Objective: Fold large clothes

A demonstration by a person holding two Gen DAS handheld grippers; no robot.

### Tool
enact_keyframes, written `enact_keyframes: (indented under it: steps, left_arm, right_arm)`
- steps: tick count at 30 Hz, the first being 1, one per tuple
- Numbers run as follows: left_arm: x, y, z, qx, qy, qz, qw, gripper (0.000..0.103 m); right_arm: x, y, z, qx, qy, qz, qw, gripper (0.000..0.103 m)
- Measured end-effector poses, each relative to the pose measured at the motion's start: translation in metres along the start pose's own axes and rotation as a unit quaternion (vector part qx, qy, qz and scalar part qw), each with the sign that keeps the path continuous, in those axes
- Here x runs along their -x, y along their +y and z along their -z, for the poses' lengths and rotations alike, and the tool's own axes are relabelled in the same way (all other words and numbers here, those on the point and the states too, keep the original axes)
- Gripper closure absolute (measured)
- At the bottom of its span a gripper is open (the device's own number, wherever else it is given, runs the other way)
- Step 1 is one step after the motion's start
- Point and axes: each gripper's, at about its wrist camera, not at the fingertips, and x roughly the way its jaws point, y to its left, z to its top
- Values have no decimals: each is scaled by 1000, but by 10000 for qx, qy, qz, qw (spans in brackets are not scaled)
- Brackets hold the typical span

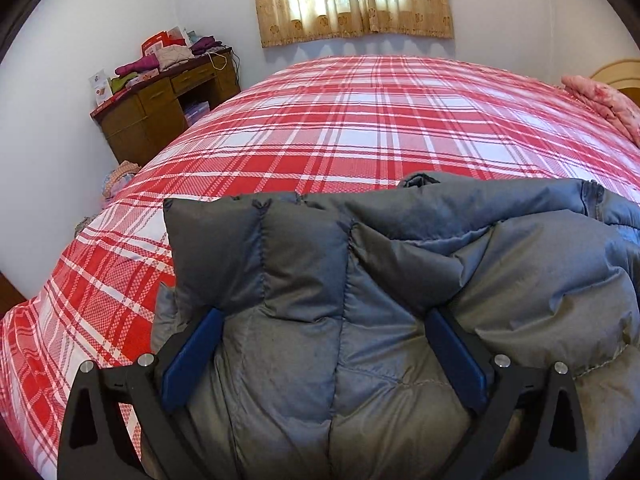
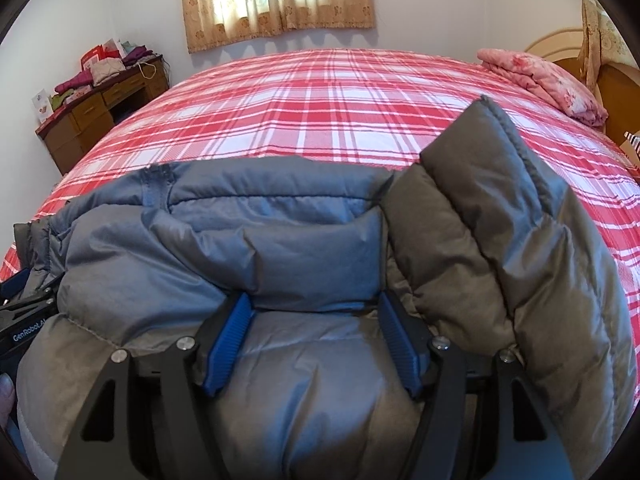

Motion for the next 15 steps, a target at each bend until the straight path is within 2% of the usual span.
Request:
enact_keyframes:
  steps: [15]
  left_arm:
    - [-4,-3,0,-80,57,-80,9999,1]
  right_arm:
    - [-2,-1,-2,15,62,82,9999,34]
